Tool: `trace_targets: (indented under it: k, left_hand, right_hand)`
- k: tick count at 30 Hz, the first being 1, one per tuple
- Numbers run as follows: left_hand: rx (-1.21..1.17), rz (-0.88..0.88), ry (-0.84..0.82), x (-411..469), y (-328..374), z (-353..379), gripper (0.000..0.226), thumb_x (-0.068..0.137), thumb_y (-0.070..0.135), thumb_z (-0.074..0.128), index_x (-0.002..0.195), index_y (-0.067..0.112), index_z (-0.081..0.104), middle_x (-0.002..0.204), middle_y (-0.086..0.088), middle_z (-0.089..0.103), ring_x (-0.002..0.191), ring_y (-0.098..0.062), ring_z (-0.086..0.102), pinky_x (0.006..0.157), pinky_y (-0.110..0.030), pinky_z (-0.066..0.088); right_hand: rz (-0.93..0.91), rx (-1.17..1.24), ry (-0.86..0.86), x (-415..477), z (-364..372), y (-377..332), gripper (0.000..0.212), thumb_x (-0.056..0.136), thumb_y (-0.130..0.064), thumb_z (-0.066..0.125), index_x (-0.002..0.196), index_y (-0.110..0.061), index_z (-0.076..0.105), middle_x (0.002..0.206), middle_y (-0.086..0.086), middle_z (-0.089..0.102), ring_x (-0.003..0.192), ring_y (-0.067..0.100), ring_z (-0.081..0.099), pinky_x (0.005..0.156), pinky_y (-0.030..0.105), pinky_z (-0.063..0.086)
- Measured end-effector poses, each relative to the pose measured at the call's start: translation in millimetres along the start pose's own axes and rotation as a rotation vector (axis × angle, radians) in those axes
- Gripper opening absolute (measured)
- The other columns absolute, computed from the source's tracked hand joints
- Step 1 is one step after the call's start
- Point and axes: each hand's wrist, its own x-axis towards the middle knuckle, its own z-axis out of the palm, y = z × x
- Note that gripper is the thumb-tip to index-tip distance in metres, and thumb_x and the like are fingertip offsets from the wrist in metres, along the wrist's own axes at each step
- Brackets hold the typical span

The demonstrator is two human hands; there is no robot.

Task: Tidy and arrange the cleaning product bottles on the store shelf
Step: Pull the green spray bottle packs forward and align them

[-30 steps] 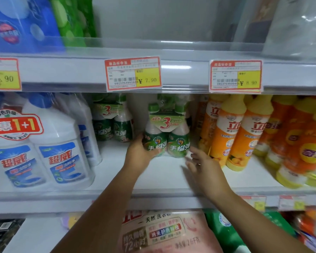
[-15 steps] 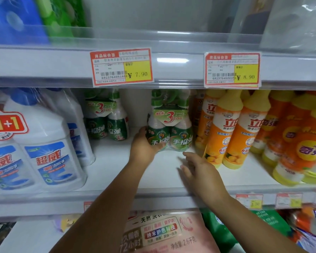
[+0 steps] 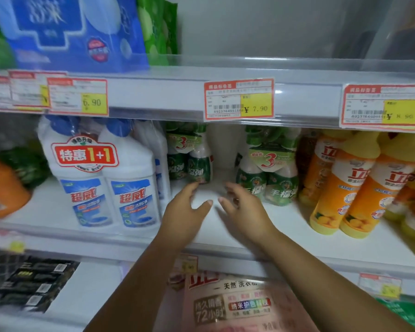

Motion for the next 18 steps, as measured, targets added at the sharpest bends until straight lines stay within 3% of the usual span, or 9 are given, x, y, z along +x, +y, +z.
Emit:
trace_targets:
  k: [2,4,7,9,10,13,18]
  left_hand:
    - [-0.018,-0.020,0.005,-11,-5,-13,0.058,0.087,0.027,0.065,0.140,0.024,0.041,0.136,0.007,0.051,0.125,-0.006,0.048,0.100,-0.018,0.034]
    - [0.008,-0.001,-0.011,-18,-13,-25,0.054,0.087,0.027,0.064,0.137,0.023,0.043,0.134,0.007,0.052,0.124,-0.008,0.050,0.098,-0.016,0.035]
    - [0.031,0.017,-0.066,-26,-23,-35,0.058,0.089,0.030,0.062,0.141,0.027,0.037,0.138,0.010,0.048,0.127,-0.003,0.046,0.106,-0.023,0.036]
    - [0.006,0.022,-0.072,-31,-27,-37,0.062,0.089,0.032,0.061,0.144,0.031,0.031,0.142,0.011,0.045,0.128,0.000,0.043,0.110,-0.030,0.036]
    - [-0.024,0.025,-0.069,-32,-27,-37,0.063,0.089,0.032,0.061,0.144,0.032,0.030,0.144,0.010,0.044,0.128,0.000,0.042,0.110,-0.032,0.036]
    - [-0.065,0.029,-0.054,-33,-28,-37,0.064,0.091,0.030,0.059,0.146,0.031,0.027,0.142,0.011,0.043,0.129,-0.002,0.042,0.110,-0.033,0.036]
    - [-0.079,0.033,-0.019,-33,-24,-35,0.065,0.092,0.020,0.058,0.147,0.025,0.024,0.147,0.002,0.040,0.131,-0.005,0.041,0.109,-0.027,0.034]
  right_hand:
    - [0.010,0.037,-0.013,33,20,-14,0.055,0.091,-0.028,0.058,0.141,-0.014,0.038,0.135,0.010,0.052,0.120,0.028,0.051,0.091,0.026,0.039]
    - [0.012,0.080,0.062,67,34,-22,0.063,0.087,-0.028,0.060,0.143,-0.016,0.032,0.135,0.011,0.048,0.122,0.031,0.049,0.089,0.024,0.037]
    - [0.106,0.156,0.070,100,45,-26,0.079,0.090,-0.026,0.063,0.151,-0.015,0.014,0.153,0.006,0.032,0.138,0.025,0.033,0.089,0.012,0.021]
    - [0.150,0.279,0.037,113,51,-26,0.090,0.086,-0.030,0.068,0.152,-0.017,0.008,0.155,0.004,0.029,0.139,0.023,0.033,0.095,0.014,0.024]
    - [0.156,0.329,0.049,117,54,-25,0.090,0.083,-0.030,0.072,0.151,-0.019,0.014,0.152,0.004,0.035,0.136,0.024,0.038,0.096,0.019,0.031]
    - [0.146,0.232,0.111,117,60,-28,0.069,0.076,-0.032,0.077,0.134,-0.017,0.042,0.132,0.006,0.055,0.117,0.025,0.056,0.080,0.023,0.040]
    - [0.120,-0.090,0.228,71,53,-33,0.067,0.074,-0.045,0.074,0.122,-0.010,0.044,0.112,0.013,0.061,0.098,0.035,0.061,0.070,0.036,0.050]
